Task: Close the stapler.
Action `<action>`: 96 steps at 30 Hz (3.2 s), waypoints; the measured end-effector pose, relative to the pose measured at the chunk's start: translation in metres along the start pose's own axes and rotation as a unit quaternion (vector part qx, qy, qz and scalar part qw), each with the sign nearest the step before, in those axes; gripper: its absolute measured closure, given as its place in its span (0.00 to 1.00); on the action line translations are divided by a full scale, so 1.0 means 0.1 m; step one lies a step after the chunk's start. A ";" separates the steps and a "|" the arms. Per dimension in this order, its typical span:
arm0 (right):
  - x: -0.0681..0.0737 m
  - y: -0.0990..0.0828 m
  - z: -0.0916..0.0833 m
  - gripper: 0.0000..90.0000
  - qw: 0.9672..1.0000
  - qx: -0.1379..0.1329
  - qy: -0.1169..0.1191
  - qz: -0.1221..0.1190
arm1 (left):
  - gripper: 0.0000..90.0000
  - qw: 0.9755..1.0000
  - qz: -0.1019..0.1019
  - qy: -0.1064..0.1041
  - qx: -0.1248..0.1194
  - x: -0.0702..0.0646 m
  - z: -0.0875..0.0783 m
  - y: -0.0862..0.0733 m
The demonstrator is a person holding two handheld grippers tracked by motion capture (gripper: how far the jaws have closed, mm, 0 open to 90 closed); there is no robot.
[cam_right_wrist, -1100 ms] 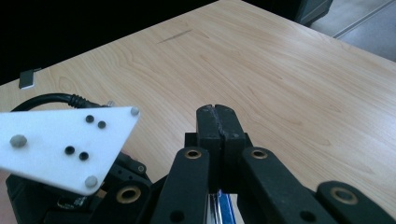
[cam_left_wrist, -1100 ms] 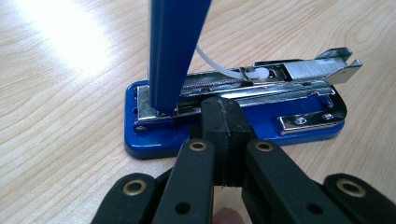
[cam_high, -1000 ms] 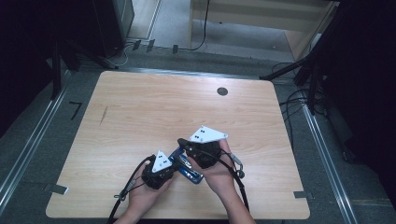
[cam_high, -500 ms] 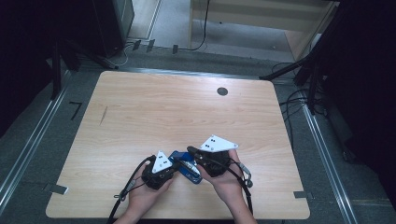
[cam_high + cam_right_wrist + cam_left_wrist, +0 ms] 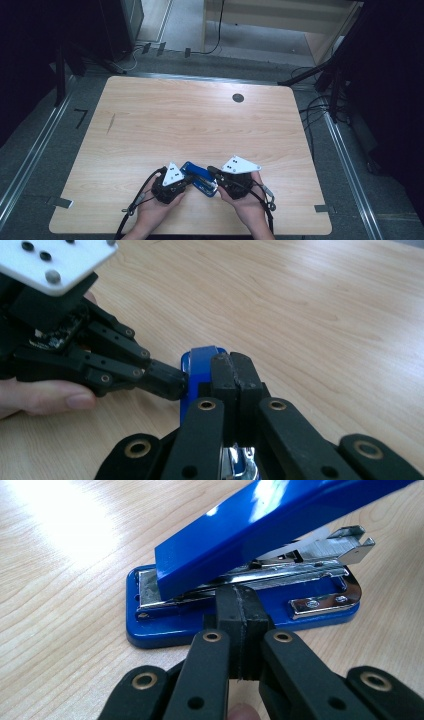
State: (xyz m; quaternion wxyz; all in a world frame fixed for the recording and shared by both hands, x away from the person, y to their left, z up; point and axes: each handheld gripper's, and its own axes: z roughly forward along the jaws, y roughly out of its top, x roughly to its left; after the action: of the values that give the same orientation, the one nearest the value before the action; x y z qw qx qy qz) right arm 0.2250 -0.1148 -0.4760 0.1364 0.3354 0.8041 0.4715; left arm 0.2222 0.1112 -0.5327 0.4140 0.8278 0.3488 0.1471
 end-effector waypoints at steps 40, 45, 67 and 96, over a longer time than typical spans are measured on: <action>0.07 -0.38 0.02 1.00 1.000 -0.002 -0.012 0.009 | 1.00 1.000 -0.004 -0.006 0.004 0.02 -0.02 -0.01; 0.07 -0.41 0.01 1.00 1.000 0.000 -0.017 0.005 | 1.00 1.000 -0.005 -0.007 0.006 0.02 -0.02 -0.01; 0.20 -0.36 -0.05 1.00 0.999 -0.013 -0.028 0.017 | 1.00 1.000 -0.006 -0.008 -0.006 0.03 -0.06 -0.03; 0.28 -0.55 0.04 1.00 0.999 0.003 -0.021 0.029 | 0.22 0.987 -0.090 0.114 -0.076 0.62 -1.04 -0.58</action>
State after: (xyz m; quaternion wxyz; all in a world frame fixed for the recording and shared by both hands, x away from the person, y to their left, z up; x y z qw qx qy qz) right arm 0.1840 -0.1121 -0.5217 0.1381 0.3687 0.7924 0.4659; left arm 0.1839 0.2393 -0.5174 0.4449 0.7371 0.4543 0.2289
